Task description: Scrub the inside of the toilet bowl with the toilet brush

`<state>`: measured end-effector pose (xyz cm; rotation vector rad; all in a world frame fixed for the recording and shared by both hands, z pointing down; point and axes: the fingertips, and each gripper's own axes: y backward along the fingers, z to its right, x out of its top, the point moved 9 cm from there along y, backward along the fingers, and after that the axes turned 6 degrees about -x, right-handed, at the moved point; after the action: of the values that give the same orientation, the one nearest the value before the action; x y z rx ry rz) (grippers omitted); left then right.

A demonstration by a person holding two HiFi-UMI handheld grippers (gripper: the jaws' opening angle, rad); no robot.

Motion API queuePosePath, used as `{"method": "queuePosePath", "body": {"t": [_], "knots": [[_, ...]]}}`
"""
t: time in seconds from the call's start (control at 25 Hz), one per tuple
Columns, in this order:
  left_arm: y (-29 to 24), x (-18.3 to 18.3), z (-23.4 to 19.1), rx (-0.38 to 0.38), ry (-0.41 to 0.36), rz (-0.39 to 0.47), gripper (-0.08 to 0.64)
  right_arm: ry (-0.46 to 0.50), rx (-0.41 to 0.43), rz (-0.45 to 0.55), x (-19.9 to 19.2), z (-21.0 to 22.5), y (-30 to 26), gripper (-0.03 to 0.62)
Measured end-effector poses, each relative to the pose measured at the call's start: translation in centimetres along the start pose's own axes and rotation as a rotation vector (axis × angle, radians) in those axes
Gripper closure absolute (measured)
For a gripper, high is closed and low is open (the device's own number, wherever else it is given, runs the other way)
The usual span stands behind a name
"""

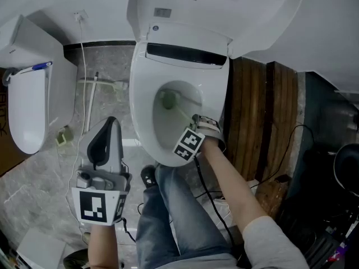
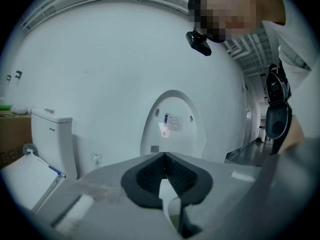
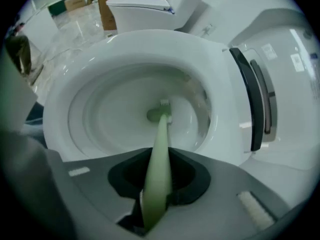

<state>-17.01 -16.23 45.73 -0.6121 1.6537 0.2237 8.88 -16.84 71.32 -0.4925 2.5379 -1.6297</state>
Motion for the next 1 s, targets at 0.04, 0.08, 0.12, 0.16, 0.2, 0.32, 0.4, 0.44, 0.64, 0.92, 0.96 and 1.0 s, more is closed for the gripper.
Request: {"method": "queuePosePath", "body": {"t": [0.04,0.08,0.12,0.16,0.2,0.32,0.4,0.44,0.64,0.92,0.96,1.0], "knots": [[-0.1,0.0,0.1,-0.001,0.001,0.000,0.557,0.043,-0.023,0.007,0.2,0.3,0.0,0.516],[-0.2,0.0,0.2,-0.003,0.001,0.000,0.557,0.086,-0.041,0.009,0.3,0.6,0.0,0.516],[-0.4,0.0,0.2,-0.003,0.001,0.001,0.557,0.124,-0.056,0.007,0.3,0.9,-0.1,0.517],[-0.5,0.0,0.3,-0.004,0.001,0.001,0.557,0.153,-0.068,0.001,0.3,1.1,-0.2,0.517],[-0.6,0.0,0.3,-0.003,0.002,0.001,0.557,0.172,-0.078,-0.008,0.2,1.3,-0.4,0.517],[-0.8,0.0,0.3,0.000,0.003,-0.002,0.557,0.183,-0.086,-0.046,-0.2,1.9,-0.9,0.517],[-0.9,0.0,0.4,0.000,0.003,-0.003,0.557,0.183,-0.076,-0.074,-0.6,2.1,-1.2,0.517],[-1.0,0.0,0.4,0.000,0.003,-0.003,0.557,0.184,-0.069,-0.089,-0.8,2.1,-1.4,0.517],[-1.0,0.0,0.5,0.002,0.004,0.000,0.557,0.151,-0.022,-0.157,-1.4,1.8,-1.9,0.517],[-0.5,-0.1,0.7,0.004,0.006,0.001,0.557,0.061,0.078,-0.250,-1.1,1.9,-2.2,0.517],[-0.4,-0.1,0.7,0.003,0.007,0.003,0.557,0.059,0.089,-0.265,-1.0,1.8,-2.2,0.517],[-0.3,-0.1,0.7,0.006,0.007,0.001,0.557,0.057,0.100,-0.281,-1.0,1.6,-2.2,0.517]]}}
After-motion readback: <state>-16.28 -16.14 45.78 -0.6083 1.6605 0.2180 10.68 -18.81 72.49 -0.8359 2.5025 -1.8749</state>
